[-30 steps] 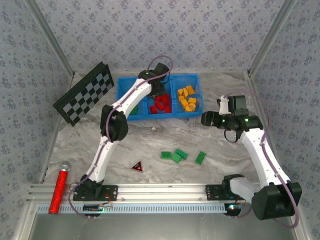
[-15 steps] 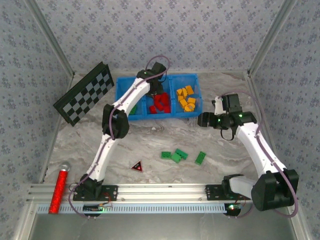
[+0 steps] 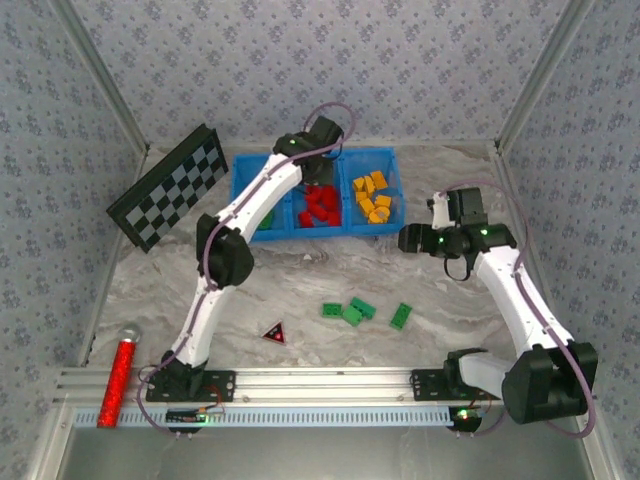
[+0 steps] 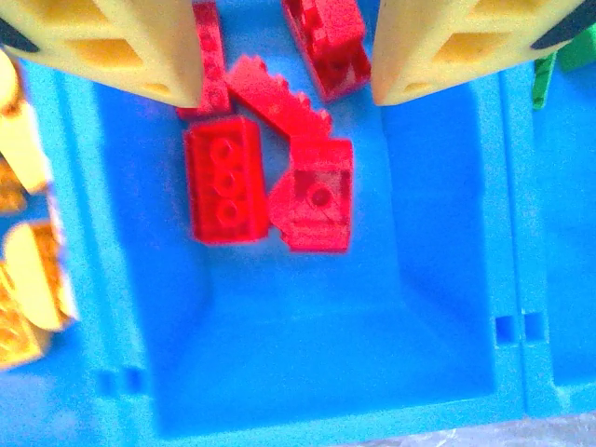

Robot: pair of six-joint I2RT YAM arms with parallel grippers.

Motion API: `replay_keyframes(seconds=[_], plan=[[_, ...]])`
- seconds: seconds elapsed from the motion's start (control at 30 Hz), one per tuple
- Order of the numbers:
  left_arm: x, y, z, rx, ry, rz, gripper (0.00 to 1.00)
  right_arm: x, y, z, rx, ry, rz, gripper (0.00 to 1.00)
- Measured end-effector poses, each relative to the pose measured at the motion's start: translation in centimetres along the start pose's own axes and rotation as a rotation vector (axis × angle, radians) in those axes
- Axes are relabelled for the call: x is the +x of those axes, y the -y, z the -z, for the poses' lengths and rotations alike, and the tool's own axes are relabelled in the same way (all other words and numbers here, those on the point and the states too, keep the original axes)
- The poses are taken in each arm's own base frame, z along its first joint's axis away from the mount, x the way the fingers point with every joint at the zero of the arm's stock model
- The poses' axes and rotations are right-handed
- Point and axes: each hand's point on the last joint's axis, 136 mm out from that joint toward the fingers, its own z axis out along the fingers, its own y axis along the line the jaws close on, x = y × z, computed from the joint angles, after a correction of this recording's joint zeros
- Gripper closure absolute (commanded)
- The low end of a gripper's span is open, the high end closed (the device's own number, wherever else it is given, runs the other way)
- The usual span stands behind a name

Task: Sort the legos into containers by color
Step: Place the lego in the container, then pick up the lego from the bottom-right of the table.

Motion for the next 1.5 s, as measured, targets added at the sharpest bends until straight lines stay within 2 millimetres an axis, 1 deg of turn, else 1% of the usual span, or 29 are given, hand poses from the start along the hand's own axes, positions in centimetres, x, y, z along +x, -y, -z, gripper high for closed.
replay_keyframes(seconds=[0.07,0.1,0.17,0.2,0.3,0.33,0.43,0.47,0.53,0.6,0.73,0.83,1.03,1.23,1.5], plan=[[1.7,1.7,2.1,0.016,-0.002,-0.079,0.45,-0.5,1.0,0.5,0.021,0.025,-0.028,0.13],[3.0,2.8,3.1,0.029,-0.009,-0.123,0.44,-0.8,1.7,1.0,0.034,0.044,-0.05,0.11],[6.2,4.9,4.7,0.055,-0.033,-0.211,0.44,-1.4,3.1,2.1,0.058,0.089,-0.101,0.1],[8.2,6.2,5.5,0.074,-0.048,-0.254,0.43,-1.7,3.9,2.8,0.07,0.115,-0.13,0.1],[13.5,9.3,7.1,0.14,-0.092,-0.346,0.42,-2.3,5.3,4.0,0.092,0.178,-0.197,0.09],[15.3,10.2,7.4,0.16,-0.108,-0.373,0.41,-2.1,5.7,4.1,0.095,0.191,-0.219,0.09],[19.8,12.1,7.8,0.193,-0.13,-0.441,0.37,-0.9,6.6,3.5,0.091,0.203,-0.279,0.09],[20.8,12.6,7.8,0.2,-0.134,-0.457,0.36,-0.4,6.7,3.2,0.084,0.198,-0.293,0.08],[22.6,13.7,8.0,0.22,-0.135,-0.479,0.34,0.3,6.7,2.4,0.064,0.177,-0.313,0.04],[23.5,14.9,8.5,0.246,-0.125,-0.487,0.32,0.9,6.6,1.5,0.044,0.159,-0.326,0.02],[24.4,17.3,9.4,0.311,-0.103,-0.476,0.3,2.4,6.8,0.3,0.031,0.135,-0.347,0.01],[25.2,18.6,8.7,0.331,-0.12,-0.469,0.29,3.2,6.9,-0.1,0.033,0.122,-0.353,0.01],[26.4,20.8,6.6,0.346,-0.169,-0.473,0.28,3.4,6.9,0.0,0.034,0.128,-0.343,0.0],[27.8,21.9,6.2,0.363,-0.211,-0.49,0.27,3.5,7.1,-0.1,0.043,0.131,-0.327,0.0],[29.0,23.4,6.5,0.377,-0.244,-0.512,0.27,3.6,7.6,-0.2,0.081,0.138,-0.318,0.0]])
